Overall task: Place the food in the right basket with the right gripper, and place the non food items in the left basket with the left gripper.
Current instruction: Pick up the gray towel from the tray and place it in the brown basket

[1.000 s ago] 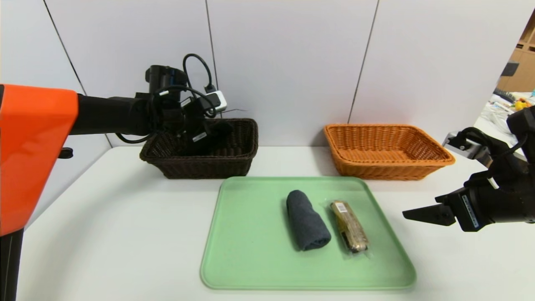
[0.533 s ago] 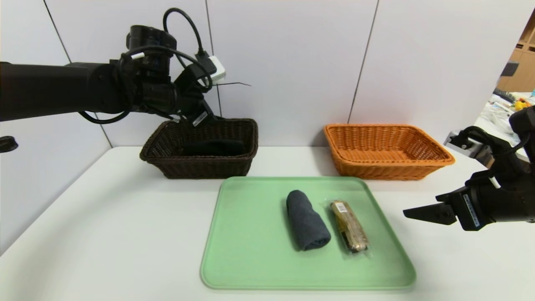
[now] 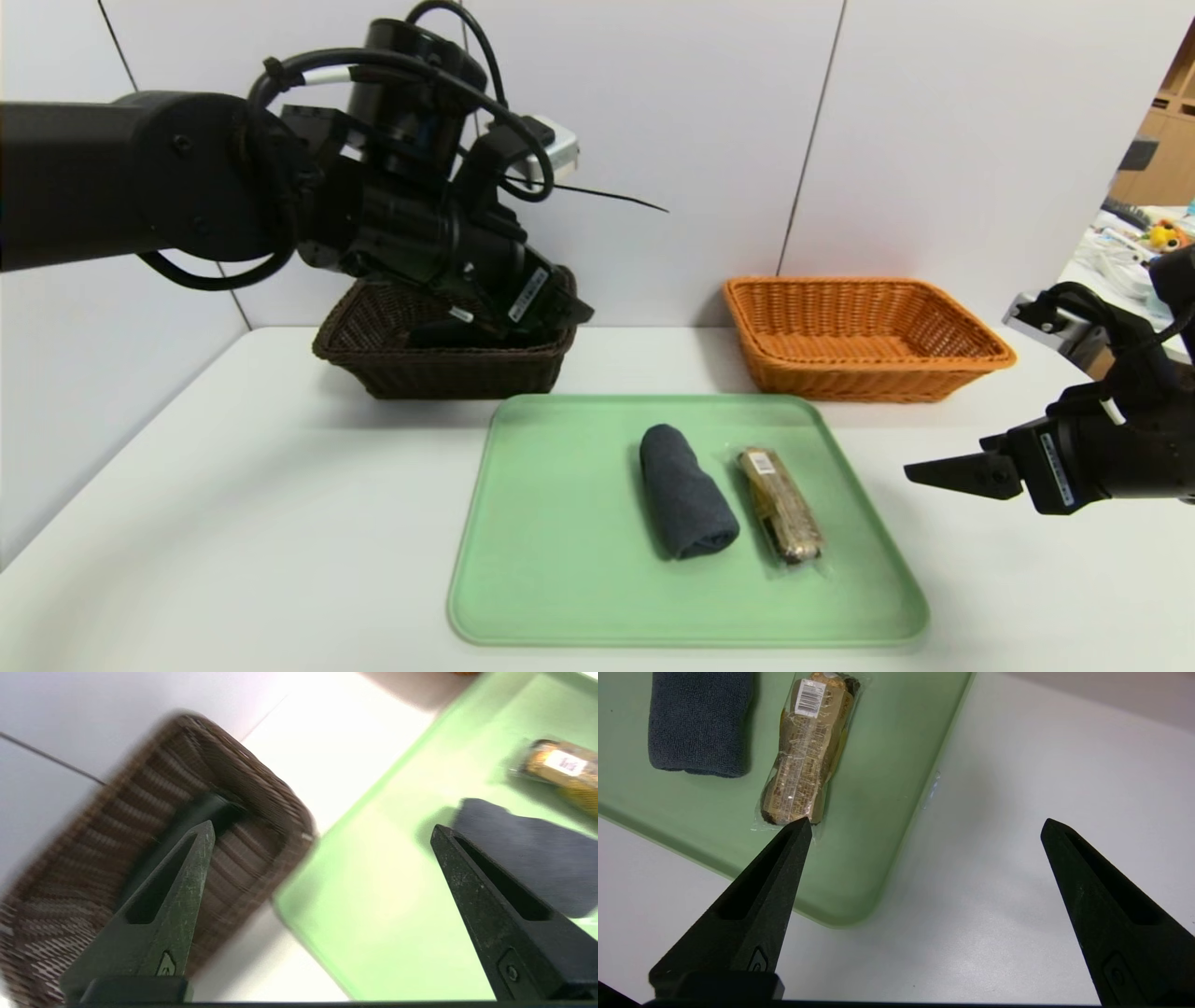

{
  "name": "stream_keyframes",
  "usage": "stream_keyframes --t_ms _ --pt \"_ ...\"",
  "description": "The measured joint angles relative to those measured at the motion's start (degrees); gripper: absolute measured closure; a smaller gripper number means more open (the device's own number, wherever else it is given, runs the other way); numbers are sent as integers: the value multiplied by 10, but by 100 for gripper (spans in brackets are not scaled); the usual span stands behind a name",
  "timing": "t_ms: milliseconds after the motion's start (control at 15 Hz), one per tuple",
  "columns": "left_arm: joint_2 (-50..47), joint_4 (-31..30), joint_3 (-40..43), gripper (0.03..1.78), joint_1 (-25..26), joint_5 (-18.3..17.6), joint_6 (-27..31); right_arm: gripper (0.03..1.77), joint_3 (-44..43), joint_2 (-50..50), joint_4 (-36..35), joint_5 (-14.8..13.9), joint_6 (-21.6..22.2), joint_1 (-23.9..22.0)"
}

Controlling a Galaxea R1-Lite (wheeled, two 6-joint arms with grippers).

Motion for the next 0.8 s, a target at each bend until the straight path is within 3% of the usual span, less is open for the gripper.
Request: stream_keyframes --t_ms 200,467,533,800 --pt "7 2 36 15 -61 73 -83 10 0 2 -9 0 1 -1" --pt "50 1 48 14 -144 199 -206 10 -1 7 -16 0 0 -1" --pt "60 0 45 14 -161 217 -232 10 -1 8 -16 1 1 -1" --pt "96 2 22 12 -194 231 -306 10 0 13 -19 1 1 -1"
